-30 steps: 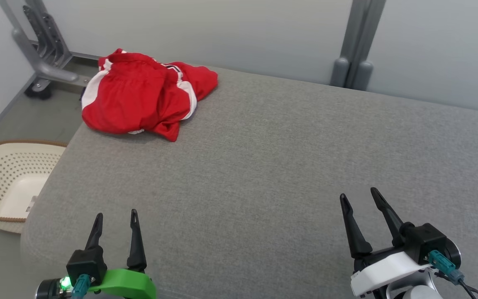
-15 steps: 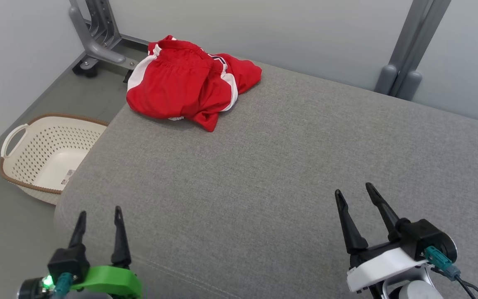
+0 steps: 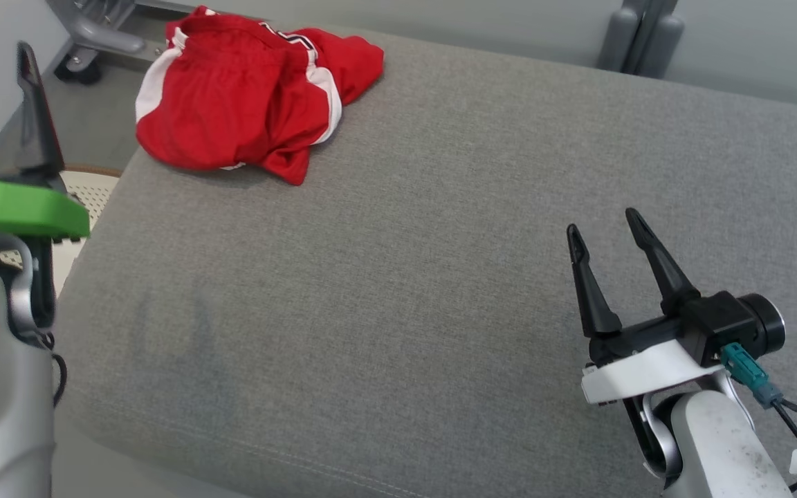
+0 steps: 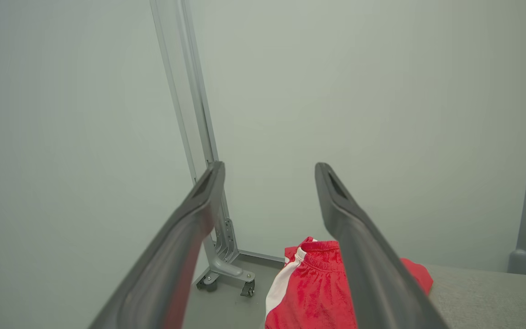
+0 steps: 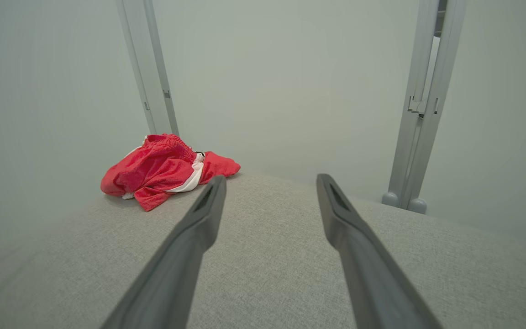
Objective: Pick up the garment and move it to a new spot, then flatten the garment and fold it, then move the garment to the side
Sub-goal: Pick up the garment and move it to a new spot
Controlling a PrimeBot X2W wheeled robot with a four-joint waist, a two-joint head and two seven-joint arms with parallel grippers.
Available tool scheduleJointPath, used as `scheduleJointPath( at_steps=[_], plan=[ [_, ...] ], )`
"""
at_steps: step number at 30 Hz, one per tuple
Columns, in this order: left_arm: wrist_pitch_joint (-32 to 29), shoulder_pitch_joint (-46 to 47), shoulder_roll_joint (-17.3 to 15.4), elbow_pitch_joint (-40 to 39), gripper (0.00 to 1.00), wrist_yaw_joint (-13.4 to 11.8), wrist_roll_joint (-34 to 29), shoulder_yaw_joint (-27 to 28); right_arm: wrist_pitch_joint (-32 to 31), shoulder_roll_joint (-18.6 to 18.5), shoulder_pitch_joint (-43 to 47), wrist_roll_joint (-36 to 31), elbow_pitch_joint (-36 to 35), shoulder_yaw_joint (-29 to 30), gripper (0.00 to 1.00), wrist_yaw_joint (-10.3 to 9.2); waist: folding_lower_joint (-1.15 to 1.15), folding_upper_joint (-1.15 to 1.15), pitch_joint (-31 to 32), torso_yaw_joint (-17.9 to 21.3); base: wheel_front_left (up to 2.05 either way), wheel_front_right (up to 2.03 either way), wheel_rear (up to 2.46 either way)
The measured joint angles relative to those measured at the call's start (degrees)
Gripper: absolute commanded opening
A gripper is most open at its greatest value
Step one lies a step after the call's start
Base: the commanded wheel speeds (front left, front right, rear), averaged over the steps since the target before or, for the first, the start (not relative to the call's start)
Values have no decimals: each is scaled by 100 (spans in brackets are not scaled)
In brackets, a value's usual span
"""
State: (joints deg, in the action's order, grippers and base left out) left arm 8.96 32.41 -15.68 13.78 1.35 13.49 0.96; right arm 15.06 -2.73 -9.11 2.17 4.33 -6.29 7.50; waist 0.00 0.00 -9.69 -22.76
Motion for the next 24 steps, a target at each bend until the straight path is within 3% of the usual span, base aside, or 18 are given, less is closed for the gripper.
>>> scheduleJointPath(
  at_steps=[5, 8, 14, 24],
  plan=[
    [-297, 1114, -365, 793, 100, 256, 66, -54, 0, -1, -304, -208, -102, -9, 100, 0, 0, 0, -509, 285, 0, 0, 0],
    [-583, 1622, -336, 1401, 100, 377, 310, -114, 0, -1, -416, -314, -153, 36, 100, 0, 0, 0, -834, 461, 0, 0, 0],
    [-1138, 2213, -443, 2537, 100, 474, 197, -439, 0, -8, -582, -423, -355, 155, 100, 0, 1, 0, -1474, 841, 0, 0, 0],
    [-1595, 2560, -358, 3683, 100, 570, 516, -622, 0, -11, -626, -459, -591, 286, 100, 0, 1, 0, -2245, 1425, 0, 0, 0]
  ],
)
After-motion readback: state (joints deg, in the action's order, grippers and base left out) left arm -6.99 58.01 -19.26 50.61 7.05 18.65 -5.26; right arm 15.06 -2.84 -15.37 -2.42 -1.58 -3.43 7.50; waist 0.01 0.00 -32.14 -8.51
